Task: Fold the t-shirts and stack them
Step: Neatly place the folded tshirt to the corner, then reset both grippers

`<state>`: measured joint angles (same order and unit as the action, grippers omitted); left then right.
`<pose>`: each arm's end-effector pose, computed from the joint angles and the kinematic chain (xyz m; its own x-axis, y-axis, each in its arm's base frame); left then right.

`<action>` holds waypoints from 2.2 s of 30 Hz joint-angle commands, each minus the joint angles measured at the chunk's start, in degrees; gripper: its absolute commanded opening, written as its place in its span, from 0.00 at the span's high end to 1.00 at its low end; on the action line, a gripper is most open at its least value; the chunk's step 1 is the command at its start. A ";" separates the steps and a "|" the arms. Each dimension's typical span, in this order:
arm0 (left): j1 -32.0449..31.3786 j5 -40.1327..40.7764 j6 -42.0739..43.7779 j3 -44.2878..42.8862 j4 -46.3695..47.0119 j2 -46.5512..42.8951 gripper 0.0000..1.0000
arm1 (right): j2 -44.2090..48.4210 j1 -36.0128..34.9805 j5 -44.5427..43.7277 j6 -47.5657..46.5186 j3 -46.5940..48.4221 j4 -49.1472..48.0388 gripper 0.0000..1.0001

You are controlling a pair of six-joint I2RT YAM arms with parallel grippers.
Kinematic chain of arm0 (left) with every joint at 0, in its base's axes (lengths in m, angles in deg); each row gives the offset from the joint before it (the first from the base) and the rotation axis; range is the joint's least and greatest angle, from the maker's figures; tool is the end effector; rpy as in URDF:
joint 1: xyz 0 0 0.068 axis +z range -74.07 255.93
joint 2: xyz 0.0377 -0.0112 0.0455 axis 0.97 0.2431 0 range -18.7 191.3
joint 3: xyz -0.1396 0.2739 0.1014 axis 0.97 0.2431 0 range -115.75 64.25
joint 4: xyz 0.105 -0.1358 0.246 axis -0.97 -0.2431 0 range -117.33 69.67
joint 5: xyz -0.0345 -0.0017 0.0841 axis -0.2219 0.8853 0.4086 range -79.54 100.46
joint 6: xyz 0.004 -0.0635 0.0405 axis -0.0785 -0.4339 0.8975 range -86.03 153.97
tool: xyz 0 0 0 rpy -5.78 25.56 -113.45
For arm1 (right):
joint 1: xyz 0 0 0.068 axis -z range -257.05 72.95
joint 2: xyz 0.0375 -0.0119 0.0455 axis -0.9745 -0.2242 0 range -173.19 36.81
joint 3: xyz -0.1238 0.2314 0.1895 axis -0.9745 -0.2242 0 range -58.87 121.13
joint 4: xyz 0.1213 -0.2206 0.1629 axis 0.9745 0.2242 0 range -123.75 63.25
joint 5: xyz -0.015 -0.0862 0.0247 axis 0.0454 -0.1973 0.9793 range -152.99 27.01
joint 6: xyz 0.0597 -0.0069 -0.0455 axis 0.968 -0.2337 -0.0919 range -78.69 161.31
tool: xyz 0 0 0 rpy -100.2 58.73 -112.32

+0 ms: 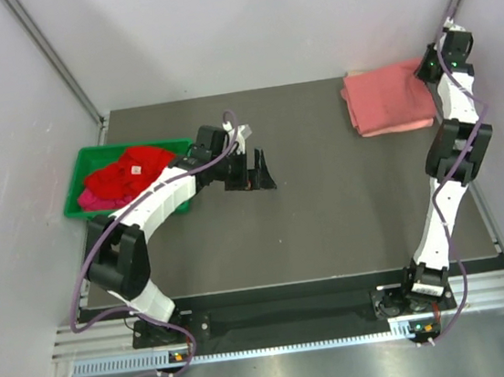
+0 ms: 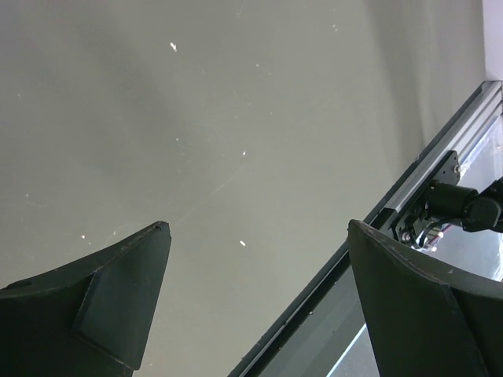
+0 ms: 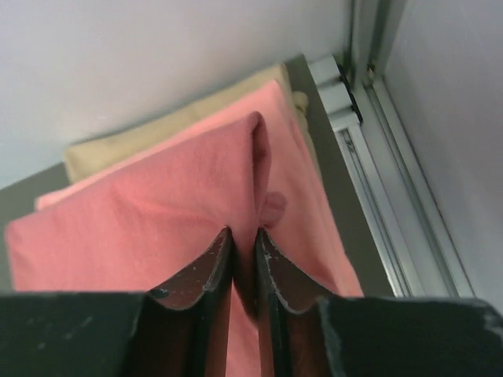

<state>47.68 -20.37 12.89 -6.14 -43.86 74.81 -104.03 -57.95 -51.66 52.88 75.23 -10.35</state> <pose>0.3492 -0.2247 0.2787 -0.8553 0.1090 -0.5066 0.4381 0.6742 -0.5946 0.6408 -0.2087 0.2709 -0.4326 0.3580 -0.8275 0.2522 0.9292 0.2702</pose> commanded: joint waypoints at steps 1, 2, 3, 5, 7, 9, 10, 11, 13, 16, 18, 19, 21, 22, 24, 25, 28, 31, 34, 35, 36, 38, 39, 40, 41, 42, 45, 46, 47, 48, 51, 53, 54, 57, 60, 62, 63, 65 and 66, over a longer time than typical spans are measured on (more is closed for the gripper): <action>-0.31 -0.63 0.34 -1.24 1.65 0.88 0.01 | -1.19 0.68 -2.71 -0.67 3.45 -2.30 0.83; -0.31 -0.55 0.43 -1.15 1.64 1.14 0.01 | -0.94 0.77 -3.50 -0.59 3.01 -2.91 0.80; -0.31 -0.55 0.43 -1.24 1.73 1.14 0.01 | -0.58 0.86 -4.38 -0.33 2.40 -3.35 0.74; -0.31 -0.98 0.34 -1.42 1.56 1.41 0.01 | 1.17 0.86 -5.35 -0.41 -0.32 -5.02 0.55; -0.31 -1.25 0.34 -1.59 1.56 1.41 0.01 | 3.45 0.86 -5.97 -0.94 -2.69 -5.47 0.52; -0.31 -1.25 0.34 -1.42 1.47 1.32 0.01 | 6.17 0.86 -6.85 -1.55 -4.54 -5.99 0.51; -0.31 -1.25 0.34 -1.42 1.47 1.23 0.01 | 6.88 0.77 -7.55 -1.64 -6.03 -5.91 0.51; -0.31 -1.25 0.43 -1.33 1.47 1.06 0.01 | 7.76 0.77 -8.95 -1.82 -6.74 -5.56 0.51; -0.40 -1.43 0.51 -1.33 1.38 0.97 0.01 | 9.96 0.77 -10.18 -2.43 -8.85 -5.38 0.50; -0.58 -1.52 0.51 -1.42 1.38 0.70 0.01 | 10.84 0.77 -11.07 -3.22 -10.17 -4.07 0.53; -0.67 -1.34 0.69 -1.33 1.38 0.44 0.01 | 10.93 0.77 -11.07 -3.57 -11.31 -3.71 0.54; -0.67 -1.08 0.78 -1.33 1.29 0.44 0.01 | 10.93 0.77 -10.98 -3.66 -12.28 -3.71 0.55; -0.67 -0.90 0.87 -1.33 1.12 0.35 0.01 | 10.50 0.86 -10.63 -3.75 -12.81 -3.10 0.56; -0.67 -0.81 0.95 -1.33 1.12 0.44 0.01 | 9.97 0.86 -10.63 -3.75 -13.60 -2.92 0.57; -0.67 -0.81 0.95 -1.50 1.12 0.53 0.01 | 9.36 0.95 -11.07 -3.14 -14.48 -2.48 0.61; -0.67 -0.81 0.95 -1.59 1.12 0.79 0.01 | 9.18 1.12 -12.46 -2.87 -15.62 -2.48 0.62; -0.67 -0.81 1.04 -1.68 0.77 0.97 0.01 | 8.56 1.82 -13.88 -1.29 -17.64 -1.00 0.66; -0.67 -0.81 1.04 -1.77 0.85 1.06 0.01 | 9.35 2.53 -17.31 0.11 -20.54 -1.51 0.67; -0.75 -0.99 0.95 -1.77 0.77 0.97 0.01 | 10.93 2.79 -17.22 0.21 -21.17 -1.78 0.69; -0.75 -0.99 0.95 -1.68 0.77 0.79 0.01 | 11.37 2.88 -17.22 0.29 -20.90 -1.52 0.69; -0.75 -0.99 0.95 -1.68 0.77 0.62 0.01 | 11.98 2.88 -17.40 0.12 -19.68 -1.08 0.69; -0.75 -1.07 0.95 -1.68 0.77 0.53 0.01 | 12.34 2.88 -17.66 0.03 -17.92 1.73 0.69; -0.75 -0.90 1.04 -1.77 0.68 0.09 0.01 | 12.60 2.88 -17.75 0.29 -15.91 3.30 0.69; -0.75 -0.73 1.30 -1.94 0.68 -0.09 0.01 | 13.21 2.79 -17.40 0.47 -15.54 6.63 0.69; -0.75 -0.38 1.57 -2.20 0.50 -0.26 0.01 | 14.35 2.62 -17.05 1.16 -15.80 7.79 0.69; -0.67 0.06 2.00 -2.64 -0.11 -0.70 0.01 | 17.84 2.62 -16.70 1.61 -18.33 8.41 0.67; -0.67 3.22 3.41 -4.14 -1.34 -2.45 0.01 | 27.08 1.04 -13.98 3.54 -25.26 12.52 0.59; -0.67 3.84 3.59 -4.23 -1.26 -3.24 0.01 | 29.80 0.43 -12.58 4.07 -27.38 13.33 0.58; -0.58 4.28 3.76 -4.23 -0.91 -4.12 0.01 | 35.75 -1.23 -12.13 4.94 -29.84 14.12 0.53; -0.58 4.63 4.03 -4.32 -0.47 -6.04 0.01 | 38.94 -2.29 -11.60 5.39 -35.61 14.65 0.50; -0.49 5.60 4.03 -4.93 1.20 -10.27 0.01 | 51.86 -7.21 -6.25 7.14 -47.33 14.49 0.37; -0.49 6.04 3.59 -5.46 1.38 -13.51 0.01 | 62.11 -11.87 -2.21 7.94 -55.65 12.82 0.04; -0.49 5.96 2.89 -6.07 1.29 -14.67 0.01 | 65.39 -13.45 -0.63 8.20 -57.71 11.86 0.00; -0.49 5.43 1.40 -5.73 1.47 -19.84 0.01 | 78.05 -17.85 5.00 11.09 -65.42 8.44 0.00; -0.49 6.74 0.08 -2.75 1.82 -25.91 0.01 | 89.39 -21.37 9.14 13.56 -71.25 6.22 0.00; -0.49 7.79 -1.84 1.63 4.43 -31.34 0.01 | 96.41 -21.82 9.41 15.05 -74.93 6.48 0.00; -0.49 8.15 -2.82 3.57 5.94 -33.55 0.01 | 98.45 -21.73 9.06 15.14 -76.08 6.66 0.00; -0.49 8.42 -4.92 7.53 9.89 -39.34 0.01 | 103.19 -21.82 8.88 15.14 -78.45 7.19 0.00; -0.49 8.68 -6.59 10.77 12.52 -40.94 0.01 | 104.35 -21.82 8.71 15.15 -79.08 7.45 0.00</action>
<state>47.27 -13.11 10.85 -1.11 -39.18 38.62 -3.09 -79.18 -44.31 66.01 -1.55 -1.65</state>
